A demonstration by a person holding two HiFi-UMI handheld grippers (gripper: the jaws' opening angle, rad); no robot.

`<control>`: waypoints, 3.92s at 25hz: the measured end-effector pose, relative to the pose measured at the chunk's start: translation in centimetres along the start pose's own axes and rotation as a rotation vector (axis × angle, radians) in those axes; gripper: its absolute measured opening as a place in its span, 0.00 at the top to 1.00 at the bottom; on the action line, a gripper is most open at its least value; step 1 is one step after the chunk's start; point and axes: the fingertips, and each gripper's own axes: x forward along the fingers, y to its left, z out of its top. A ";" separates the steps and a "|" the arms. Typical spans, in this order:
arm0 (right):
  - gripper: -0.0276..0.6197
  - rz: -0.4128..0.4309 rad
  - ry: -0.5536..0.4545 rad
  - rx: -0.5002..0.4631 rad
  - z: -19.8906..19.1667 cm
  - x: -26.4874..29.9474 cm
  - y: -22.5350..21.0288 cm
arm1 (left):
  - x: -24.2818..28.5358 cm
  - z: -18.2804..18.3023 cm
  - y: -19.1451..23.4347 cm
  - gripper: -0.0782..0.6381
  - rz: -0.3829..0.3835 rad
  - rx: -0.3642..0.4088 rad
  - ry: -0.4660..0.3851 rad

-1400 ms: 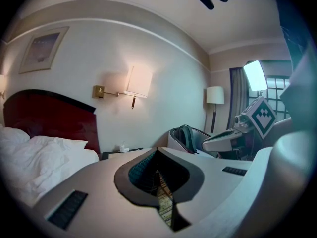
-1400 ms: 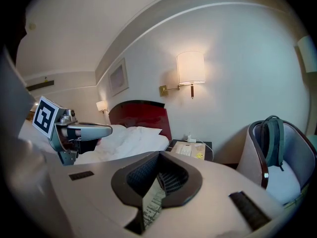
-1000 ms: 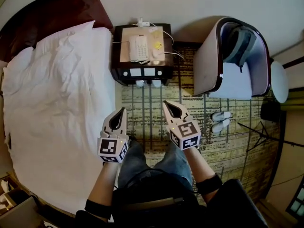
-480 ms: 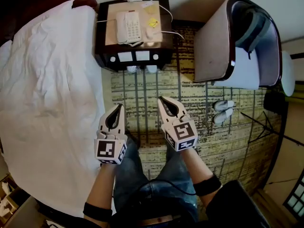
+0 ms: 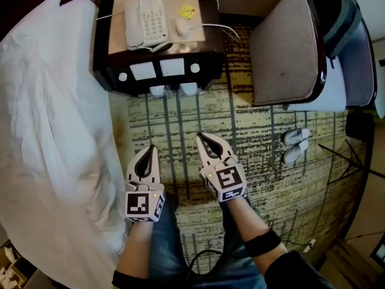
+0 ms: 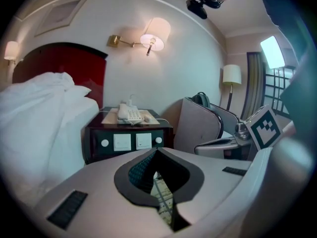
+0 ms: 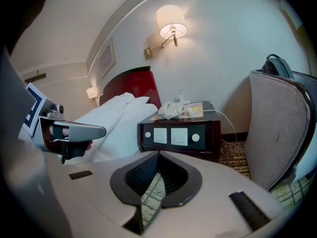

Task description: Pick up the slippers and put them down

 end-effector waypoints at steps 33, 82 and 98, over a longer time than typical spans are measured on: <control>0.36 -0.076 -0.331 1.278 -27.8 30.8 -20.5 | 21.5 -16.7 5.7 0.89 -0.049 0.141 -0.058; 0.77 -0.198 -0.366 1.374 -38.0 7.7 -12.7 | 12.1 -13.8 -2.6 0.89 -0.149 0.162 0.044; 0.61 -0.419 -0.107 1.427 -50.2 9.1 -12.3 | 12.4 -20.3 -3.0 0.89 -0.198 0.205 0.079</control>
